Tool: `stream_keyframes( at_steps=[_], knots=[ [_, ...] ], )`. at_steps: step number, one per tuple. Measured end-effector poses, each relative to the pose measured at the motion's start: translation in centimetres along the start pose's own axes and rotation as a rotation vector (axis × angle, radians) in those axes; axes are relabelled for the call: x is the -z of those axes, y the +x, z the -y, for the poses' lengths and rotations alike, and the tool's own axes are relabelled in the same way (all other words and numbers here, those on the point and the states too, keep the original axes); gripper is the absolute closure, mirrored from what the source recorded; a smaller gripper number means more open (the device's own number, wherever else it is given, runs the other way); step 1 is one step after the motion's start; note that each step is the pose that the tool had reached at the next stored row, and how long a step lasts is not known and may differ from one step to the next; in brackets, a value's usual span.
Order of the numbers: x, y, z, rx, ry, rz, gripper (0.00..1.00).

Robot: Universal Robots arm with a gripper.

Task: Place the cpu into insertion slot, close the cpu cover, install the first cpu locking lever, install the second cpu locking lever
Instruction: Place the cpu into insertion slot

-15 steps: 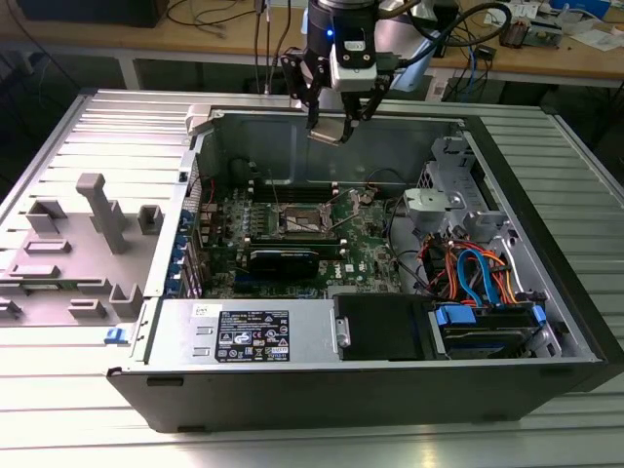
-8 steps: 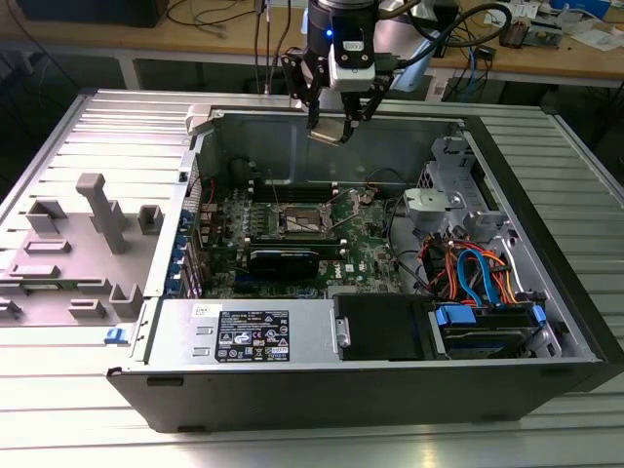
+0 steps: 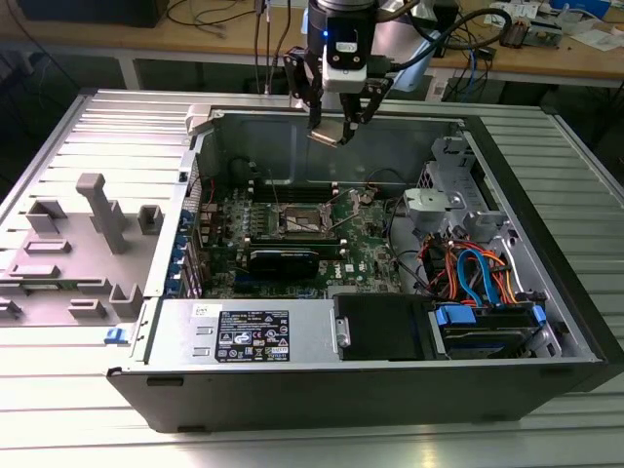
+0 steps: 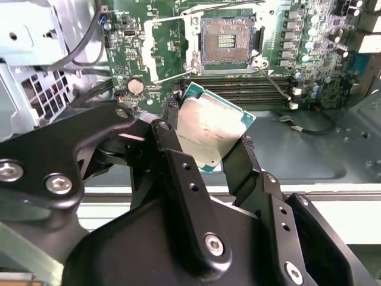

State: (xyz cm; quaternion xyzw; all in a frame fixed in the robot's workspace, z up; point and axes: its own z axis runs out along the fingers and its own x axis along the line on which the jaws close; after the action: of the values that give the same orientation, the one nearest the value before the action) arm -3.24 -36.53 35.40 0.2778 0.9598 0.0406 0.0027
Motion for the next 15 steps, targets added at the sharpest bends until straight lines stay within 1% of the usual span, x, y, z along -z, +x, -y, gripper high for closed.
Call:
stream_keyframes(
  at_steps=[1, 3, 6, 14, 15],
  knots=[
    [-0.02, -0.03, 0.04, -0.010, 0.0001, 0.0009, 0.46],
    [-0.12, -0.05, 0.06, -0.059, 0.0005, 0.0054, 0.46],
    [-0.19, -0.05, 0.07, -0.100, 0.0009, 0.0092, 0.46],
    [-0.20, -0.04, 0.07, -0.101, 0.0008, 0.0093, 0.46],
    [-0.21, -0.05, 0.08, -0.113, 0.0007, 0.0103, 0.46]
  ],
)
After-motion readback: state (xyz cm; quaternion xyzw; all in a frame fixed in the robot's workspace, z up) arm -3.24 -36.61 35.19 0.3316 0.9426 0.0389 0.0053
